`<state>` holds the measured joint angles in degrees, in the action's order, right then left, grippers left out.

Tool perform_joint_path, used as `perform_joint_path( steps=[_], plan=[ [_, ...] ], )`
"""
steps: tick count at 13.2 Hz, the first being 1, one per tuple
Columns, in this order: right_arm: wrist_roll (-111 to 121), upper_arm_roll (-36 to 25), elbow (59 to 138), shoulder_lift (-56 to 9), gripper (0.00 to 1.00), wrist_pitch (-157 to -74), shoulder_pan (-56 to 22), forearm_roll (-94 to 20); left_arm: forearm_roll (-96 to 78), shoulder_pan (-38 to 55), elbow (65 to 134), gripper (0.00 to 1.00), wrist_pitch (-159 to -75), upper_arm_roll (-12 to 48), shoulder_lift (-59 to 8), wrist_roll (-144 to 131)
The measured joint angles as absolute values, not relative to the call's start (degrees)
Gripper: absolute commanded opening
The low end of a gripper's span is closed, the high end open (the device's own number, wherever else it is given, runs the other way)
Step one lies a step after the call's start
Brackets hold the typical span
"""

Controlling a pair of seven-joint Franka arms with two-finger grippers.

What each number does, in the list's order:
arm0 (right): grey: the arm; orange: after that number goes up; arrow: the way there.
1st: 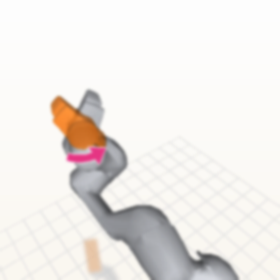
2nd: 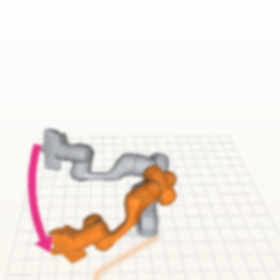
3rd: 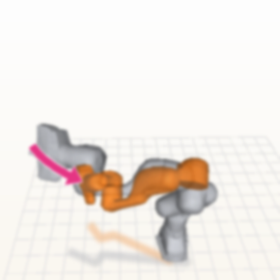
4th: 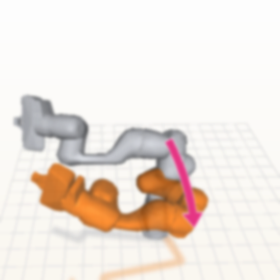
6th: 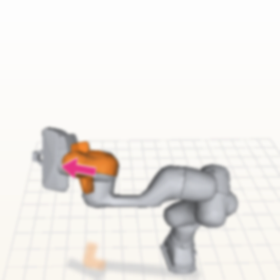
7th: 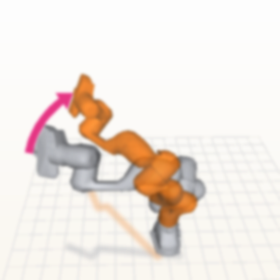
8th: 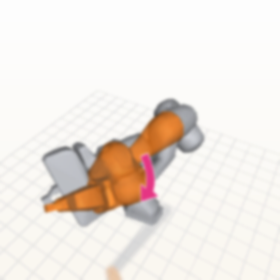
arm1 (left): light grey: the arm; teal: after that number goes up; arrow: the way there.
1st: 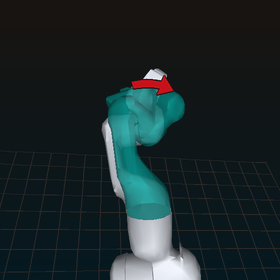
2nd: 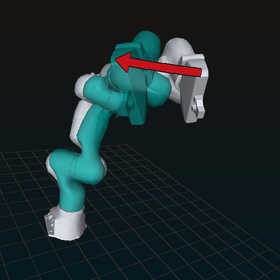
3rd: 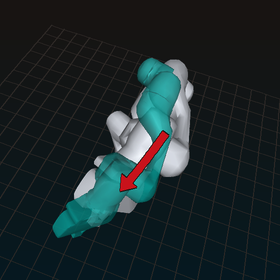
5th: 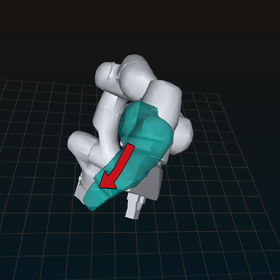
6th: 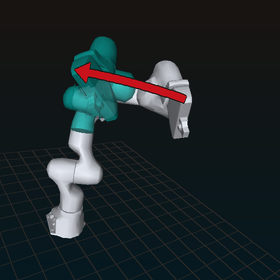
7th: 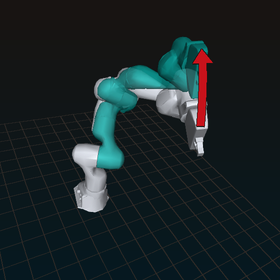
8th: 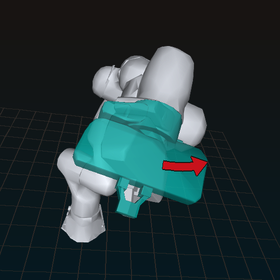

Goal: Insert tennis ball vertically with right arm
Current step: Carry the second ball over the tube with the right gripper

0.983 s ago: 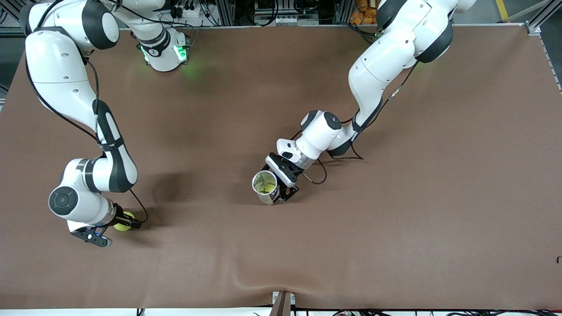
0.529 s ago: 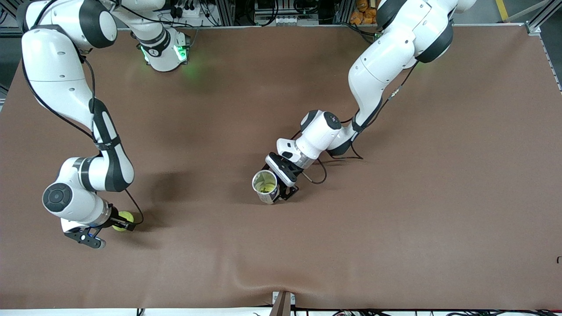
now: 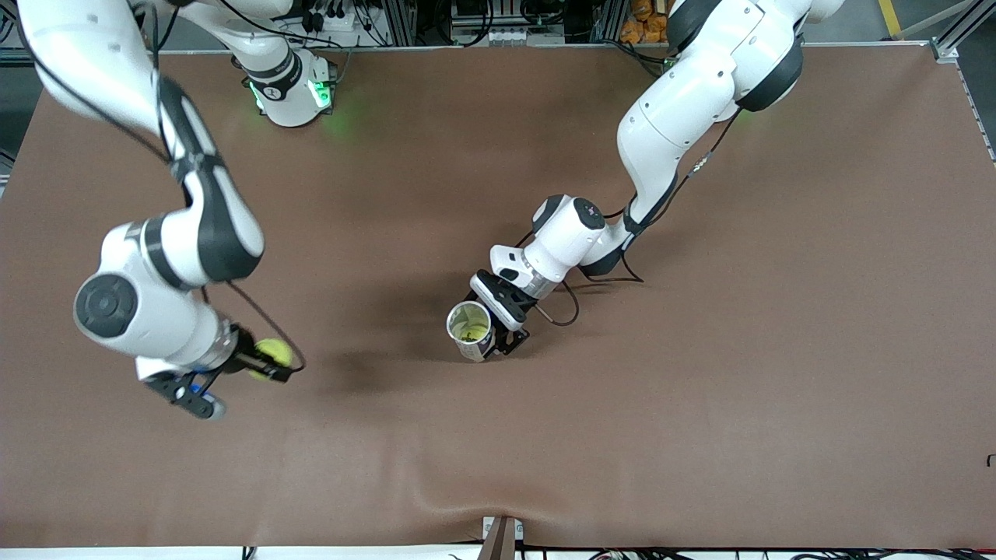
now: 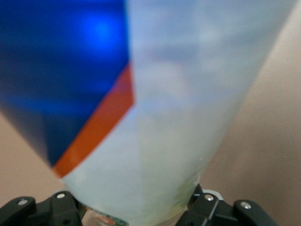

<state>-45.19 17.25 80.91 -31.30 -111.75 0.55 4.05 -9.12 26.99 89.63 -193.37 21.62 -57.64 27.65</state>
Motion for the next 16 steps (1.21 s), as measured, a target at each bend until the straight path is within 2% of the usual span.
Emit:
perform_joint_path(
  steps=[3, 7, 12, 16],
  plan=[
    [-51.6, 20.6, 76.4, -29.8, 0.4, -105.8, 0.3, -3.3, -9.1, 27.0, 89.6, 0.8, -193.4, 21.6, -57.6, 27.6],
    [-62.3, 26.1, 73.7, -30.1, 0.39, -106.2, -0.7, -5.6, -9.1, 27.0, 89.6, 0.8, -193.4, 21.6, -57.6, 27.6],
    [-75.9, 26.2, 73.4, -33.5, 0.4, -118.0, -10.0, -2.3, -9.1, 27.0, 89.6, 0.8, -193.4, 21.6, -57.6, 27.6],
    [-80.3, 20.5, 73.3, -37.8, 0.4, -123.0, -17.8, 1.5, -9.1, 27.1, 89.6, 0.81, -193.4, 21.6, -57.6, 27.6]
  ],
)
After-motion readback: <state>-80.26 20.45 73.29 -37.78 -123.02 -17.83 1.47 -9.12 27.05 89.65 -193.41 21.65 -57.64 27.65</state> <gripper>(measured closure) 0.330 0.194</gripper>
